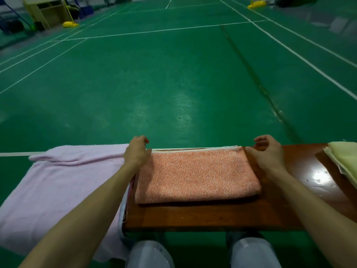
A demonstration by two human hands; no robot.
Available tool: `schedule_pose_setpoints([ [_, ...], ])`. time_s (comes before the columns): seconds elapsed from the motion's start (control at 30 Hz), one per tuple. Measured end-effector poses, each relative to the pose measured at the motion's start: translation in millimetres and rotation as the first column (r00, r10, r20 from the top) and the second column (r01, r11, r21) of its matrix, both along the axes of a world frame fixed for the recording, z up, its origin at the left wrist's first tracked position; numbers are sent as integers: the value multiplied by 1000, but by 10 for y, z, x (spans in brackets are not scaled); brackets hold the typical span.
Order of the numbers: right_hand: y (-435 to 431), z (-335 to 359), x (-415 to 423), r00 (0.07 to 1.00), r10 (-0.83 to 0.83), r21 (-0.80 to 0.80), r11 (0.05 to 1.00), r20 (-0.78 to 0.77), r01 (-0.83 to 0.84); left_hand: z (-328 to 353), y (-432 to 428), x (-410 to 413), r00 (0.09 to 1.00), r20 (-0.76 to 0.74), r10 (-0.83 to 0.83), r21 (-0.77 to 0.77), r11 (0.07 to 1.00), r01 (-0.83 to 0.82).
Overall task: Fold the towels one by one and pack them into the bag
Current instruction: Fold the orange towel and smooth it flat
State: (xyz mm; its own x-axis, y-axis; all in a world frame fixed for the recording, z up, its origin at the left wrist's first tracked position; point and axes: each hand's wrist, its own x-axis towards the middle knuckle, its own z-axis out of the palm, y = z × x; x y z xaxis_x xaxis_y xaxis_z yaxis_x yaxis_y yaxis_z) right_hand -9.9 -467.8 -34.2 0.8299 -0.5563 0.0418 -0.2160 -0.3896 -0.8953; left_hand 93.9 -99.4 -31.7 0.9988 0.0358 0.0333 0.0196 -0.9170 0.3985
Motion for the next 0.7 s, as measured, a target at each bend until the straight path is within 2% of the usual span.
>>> schedule_pose_setpoints([
  [0.07,57,6,-190,999,-38,143,989,24,34,65,-257,1,995,36,-96,-101,990,99],
  [0.13,173,22,-383,998,-43,294,955,33,32,128,-644,-50,979,-17,-202,-248,950,191],
  [0.23,408,84,-615,998,-24,456,890,56,-4,196,-1263,-204,922,-164,-350,-557,805,206],
  [0.3,544,120,-708,996,-30,500,866,84,-16,207,-1591,-276,879,-210,-429,-655,729,199],
  [0.43,683,111,-814,991,-44,516,856,123,-25,207,-2026,-330,818,-255,-516,-707,676,207],
  [0.57,716,4,-860,987,-66,581,813,146,-31,163,-2225,-295,801,-267,-535,-695,683,224],
  [0.7,746,-100,-853,987,-57,606,794,150,-46,138,-2333,-271,750,-341,-567,-670,706,229],
])
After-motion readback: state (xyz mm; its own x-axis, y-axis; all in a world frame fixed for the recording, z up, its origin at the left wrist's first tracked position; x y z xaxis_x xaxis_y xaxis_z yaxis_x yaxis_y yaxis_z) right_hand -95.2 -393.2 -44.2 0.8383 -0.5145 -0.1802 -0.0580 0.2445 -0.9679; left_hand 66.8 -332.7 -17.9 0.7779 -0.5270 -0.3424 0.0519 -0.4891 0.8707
